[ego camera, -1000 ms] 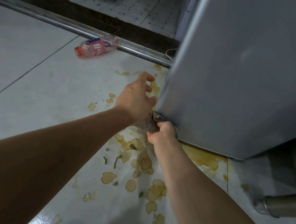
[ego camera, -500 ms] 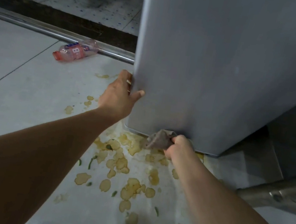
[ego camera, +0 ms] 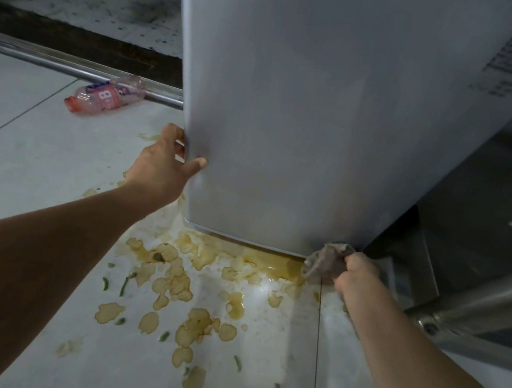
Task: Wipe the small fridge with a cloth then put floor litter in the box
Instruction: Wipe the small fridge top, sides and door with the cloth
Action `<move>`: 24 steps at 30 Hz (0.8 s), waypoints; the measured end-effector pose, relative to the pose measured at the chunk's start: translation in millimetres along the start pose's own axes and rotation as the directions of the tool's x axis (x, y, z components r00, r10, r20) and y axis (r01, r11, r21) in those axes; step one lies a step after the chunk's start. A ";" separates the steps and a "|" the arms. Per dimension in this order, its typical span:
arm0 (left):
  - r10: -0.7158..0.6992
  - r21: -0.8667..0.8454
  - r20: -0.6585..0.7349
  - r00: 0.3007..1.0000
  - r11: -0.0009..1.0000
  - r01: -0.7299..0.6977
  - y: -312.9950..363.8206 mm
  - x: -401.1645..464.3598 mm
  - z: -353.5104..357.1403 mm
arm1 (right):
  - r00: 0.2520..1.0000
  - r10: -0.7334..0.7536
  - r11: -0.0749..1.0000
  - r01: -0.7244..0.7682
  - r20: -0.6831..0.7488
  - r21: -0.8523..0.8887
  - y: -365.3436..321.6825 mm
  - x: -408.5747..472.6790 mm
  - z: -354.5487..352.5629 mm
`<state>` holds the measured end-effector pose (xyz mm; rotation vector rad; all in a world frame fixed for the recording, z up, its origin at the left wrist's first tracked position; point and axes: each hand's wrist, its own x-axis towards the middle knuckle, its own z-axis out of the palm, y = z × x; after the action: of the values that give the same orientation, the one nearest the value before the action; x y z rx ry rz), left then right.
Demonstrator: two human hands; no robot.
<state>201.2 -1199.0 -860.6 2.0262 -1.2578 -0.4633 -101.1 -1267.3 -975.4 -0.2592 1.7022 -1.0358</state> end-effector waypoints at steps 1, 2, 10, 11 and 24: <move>-0.002 0.004 -0.005 1.000 1.000 0.002 0.1 -0.2 0.1 | 0.999 -0.007 0.999 0.008 -0.047 0.031 -1.5 -1.8 -5.1; -0.002 0.010 -0.010 1.000 1.000 0.002 0.6 -0.5 0.4 | 0.994 -0.047 0.998 0.050 -0.097 0.029 -3.5 -1.6 -10.4; -0.041 0.040 -0.042 0.998 0.998 0.042 4.6 -2.7 3.7 | 0.991 -0.091 0.955 0.115 0.100 -0.274 -3.4 2.9 -17.7; -0.044 0.044 -0.040 0.998 0.998 0.046 4.9 -2.6 3.6 | 0.991 -0.072 0.947 0.102 0.110 -0.306 -3.1 5.7 -15.5; -0.058 0.087 -0.003 0.998 0.995 0.058 4.4 0.6 3.1 | 0.932 -0.362 0.915 0.354 -0.008 -0.192 -43.6 -47.8 -5.0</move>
<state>196.8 -1201.9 -859.5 2.1404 -1.2404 -0.4424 -99.8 -1261.1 -910.8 -0.6980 1.8355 -1.1499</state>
